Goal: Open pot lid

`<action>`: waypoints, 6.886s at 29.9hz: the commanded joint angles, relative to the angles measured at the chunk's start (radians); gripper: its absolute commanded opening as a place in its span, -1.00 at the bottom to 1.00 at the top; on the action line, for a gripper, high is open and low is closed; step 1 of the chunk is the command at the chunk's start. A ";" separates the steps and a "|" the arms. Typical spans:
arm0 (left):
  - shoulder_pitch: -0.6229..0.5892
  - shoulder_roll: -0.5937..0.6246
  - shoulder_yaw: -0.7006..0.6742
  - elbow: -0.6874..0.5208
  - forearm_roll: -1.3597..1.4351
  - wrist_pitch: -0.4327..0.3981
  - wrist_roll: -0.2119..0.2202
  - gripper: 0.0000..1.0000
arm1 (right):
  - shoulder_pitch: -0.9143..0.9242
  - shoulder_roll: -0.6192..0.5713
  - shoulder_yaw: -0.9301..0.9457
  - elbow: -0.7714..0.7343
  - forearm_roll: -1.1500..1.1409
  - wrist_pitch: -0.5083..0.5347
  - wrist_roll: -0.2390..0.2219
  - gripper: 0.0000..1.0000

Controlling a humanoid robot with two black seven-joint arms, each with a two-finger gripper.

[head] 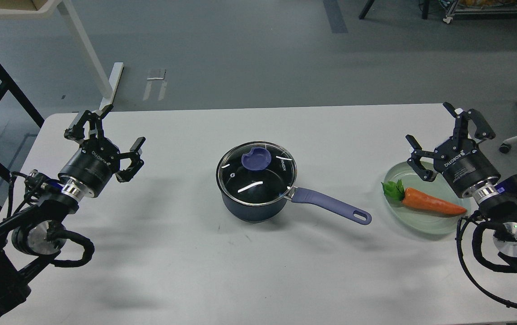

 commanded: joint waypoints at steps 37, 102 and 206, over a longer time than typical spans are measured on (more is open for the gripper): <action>-0.152 0.139 0.041 -0.043 0.009 0.013 -0.043 0.98 | 0.744 -0.375 -0.631 0.480 -1.611 -0.235 0.000 0.99; -0.296 0.134 0.042 -0.213 0.922 0.033 -0.043 0.99 | 0.848 -0.005 -1.058 0.232 -1.757 -0.343 0.000 -0.39; -0.592 0.364 0.716 -0.150 1.798 0.678 -0.043 -0.30 | 0.830 -0.008 -1.057 0.224 -1.754 -0.375 0.000 -0.36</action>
